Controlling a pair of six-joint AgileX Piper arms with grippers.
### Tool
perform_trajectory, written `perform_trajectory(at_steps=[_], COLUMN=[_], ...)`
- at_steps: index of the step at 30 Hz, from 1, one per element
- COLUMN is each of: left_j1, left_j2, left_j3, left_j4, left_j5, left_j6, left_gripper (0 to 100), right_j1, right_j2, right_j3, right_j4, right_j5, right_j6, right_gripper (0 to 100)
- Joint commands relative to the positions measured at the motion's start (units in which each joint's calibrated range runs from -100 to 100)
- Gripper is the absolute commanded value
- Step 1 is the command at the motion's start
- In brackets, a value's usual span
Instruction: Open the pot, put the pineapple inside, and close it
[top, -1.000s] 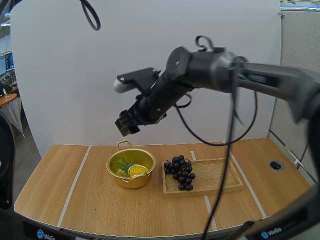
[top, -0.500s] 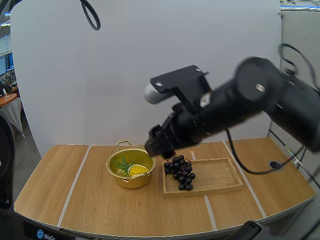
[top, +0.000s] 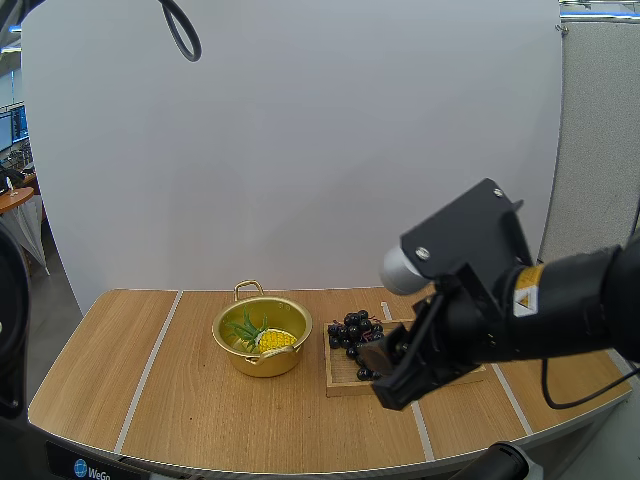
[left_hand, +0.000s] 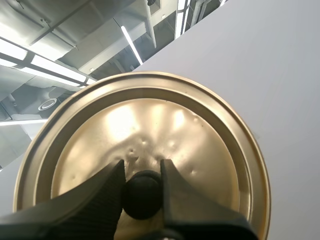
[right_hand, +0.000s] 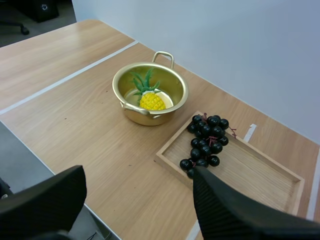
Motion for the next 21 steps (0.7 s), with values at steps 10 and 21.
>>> perform_trajectory(at_steps=[10,21], left_j1=[-0.24,-0.24], left_j2=[-0.4,-0.4], left_j3=[-0.5,-0.5], left_j4=[0.0,0.0], left_j5=[-1.9,-1.9], left_j6=[-0.4,-0.4], left_gripper=[0,0], right_j1=[-1.1,-1.1], right_j2=[-11.4,-12.5], right_j3=[0.2,0.2], right_j4=[-2.5,-2.4], right_j5=[2.4,2.4], right_j6=[2.7,2.7], right_gripper=[0,0])
